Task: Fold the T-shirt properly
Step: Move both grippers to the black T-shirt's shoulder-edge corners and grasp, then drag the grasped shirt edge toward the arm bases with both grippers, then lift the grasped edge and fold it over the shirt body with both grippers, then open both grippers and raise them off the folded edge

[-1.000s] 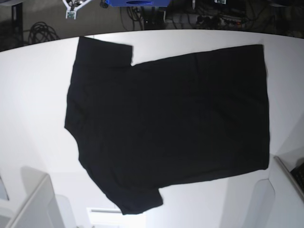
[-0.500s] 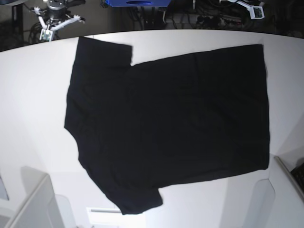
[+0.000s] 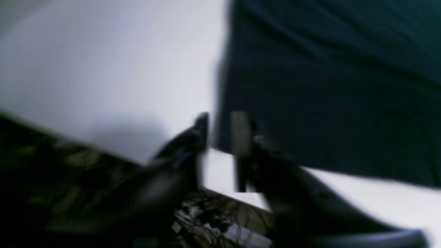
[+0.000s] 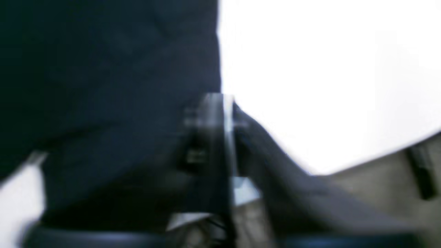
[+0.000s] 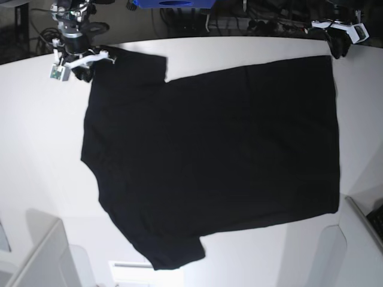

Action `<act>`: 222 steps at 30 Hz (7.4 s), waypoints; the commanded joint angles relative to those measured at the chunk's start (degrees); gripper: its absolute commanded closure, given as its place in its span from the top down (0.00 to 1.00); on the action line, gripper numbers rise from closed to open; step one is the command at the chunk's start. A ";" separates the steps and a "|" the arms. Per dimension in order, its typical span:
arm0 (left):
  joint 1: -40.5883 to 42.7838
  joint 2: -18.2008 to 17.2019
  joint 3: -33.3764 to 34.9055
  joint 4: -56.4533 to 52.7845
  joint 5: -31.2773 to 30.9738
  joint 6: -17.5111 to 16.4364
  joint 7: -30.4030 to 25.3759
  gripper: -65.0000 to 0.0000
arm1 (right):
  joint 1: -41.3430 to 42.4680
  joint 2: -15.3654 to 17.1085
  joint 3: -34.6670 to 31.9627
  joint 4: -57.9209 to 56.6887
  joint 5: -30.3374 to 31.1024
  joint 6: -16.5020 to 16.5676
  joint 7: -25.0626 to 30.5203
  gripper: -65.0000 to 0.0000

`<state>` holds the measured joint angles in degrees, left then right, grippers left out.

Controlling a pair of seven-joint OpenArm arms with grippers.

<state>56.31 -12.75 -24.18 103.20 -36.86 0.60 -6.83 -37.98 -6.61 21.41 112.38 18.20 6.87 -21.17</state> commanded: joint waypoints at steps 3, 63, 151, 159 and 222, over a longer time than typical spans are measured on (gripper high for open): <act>0.08 -0.39 -2.50 -0.12 -3.09 -0.38 -1.30 0.48 | 0.48 0.94 0.35 1.07 5.67 1.26 -2.26 0.56; -21.19 5.41 -11.29 -16.30 -6.70 -19.90 29.38 0.58 | 4.88 4.81 -1.67 -12.73 12.00 8.20 -11.05 0.47; -34.12 5.32 -16.65 -4.25 -6.17 -10.49 47.31 0.00 | 31.95 6.57 -1.58 -10.80 11.83 3.02 -30.22 0.00; -36.23 5.32 -16.65 -4.25 -6.17 -10.40 47.31 0.00 | 35.47 7.10 -2.20 -11.85 11.83 0.99 -30.57 0.00; -53.37 2.60 -16.56 -18.58 -0.54 -8.03 47.40 0.45 | 45.58 7.10 -1.76 -26.62 11.83 0.91 -22.66 0.35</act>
<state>3.55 -9.26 -40.56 83.42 -36.58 -7.27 41.39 6.44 0.12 19.49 84.58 29.30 7.40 -44.88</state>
